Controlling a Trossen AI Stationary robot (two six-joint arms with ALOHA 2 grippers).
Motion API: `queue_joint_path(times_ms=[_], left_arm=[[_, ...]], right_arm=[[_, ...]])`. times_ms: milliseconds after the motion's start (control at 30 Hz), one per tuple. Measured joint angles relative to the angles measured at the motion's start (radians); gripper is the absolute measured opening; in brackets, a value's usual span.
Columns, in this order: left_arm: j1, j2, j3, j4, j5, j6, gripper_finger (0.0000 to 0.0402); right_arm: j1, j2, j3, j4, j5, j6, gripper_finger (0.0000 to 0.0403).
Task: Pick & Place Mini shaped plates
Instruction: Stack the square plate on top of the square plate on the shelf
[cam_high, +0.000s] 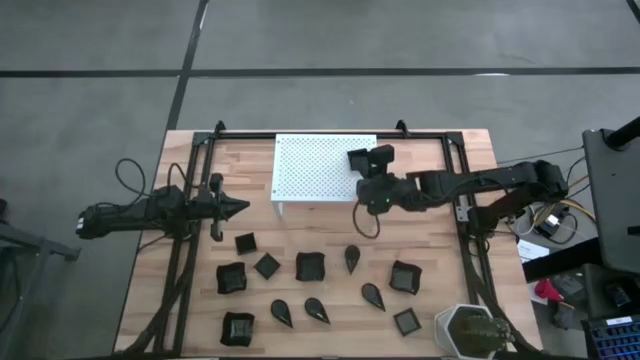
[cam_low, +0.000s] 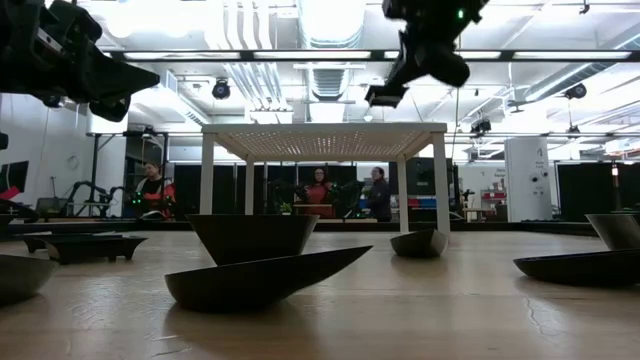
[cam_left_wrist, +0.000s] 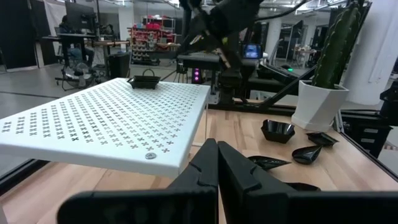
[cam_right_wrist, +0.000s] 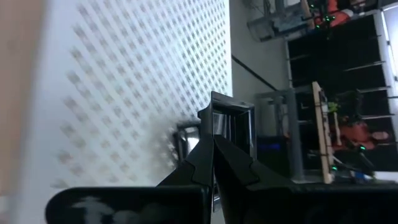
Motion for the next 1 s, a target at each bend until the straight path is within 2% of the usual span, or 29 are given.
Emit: queue_joint_path(times_ms=[100,233,633,1000], left_arm=[[0.000,0.000,0.000,0.000,0.000,0.000,0.0000],[0.000,0.000,0.000,0.000,0.000,0.000,0.0000],[0.000,0.000,0.000,0.000,0.001,0.000,0.0000],[0.000,0.000,0.000,0.000,0.004,0.000,0.0000]], right_arm=[[-0.036,-0.018,-0.041,0.064,-0.012,-0.043,0.0008],[-0.081,-0.022,-0.082,0.116,-0.095,-0.059,0.0008],[-0.138,-0.017,-0.118,0.178,-0.101,-0.121,0.0008],[-0.178,-0.017,-0.123,0.188,-0.155,-0.129,0.0008]])
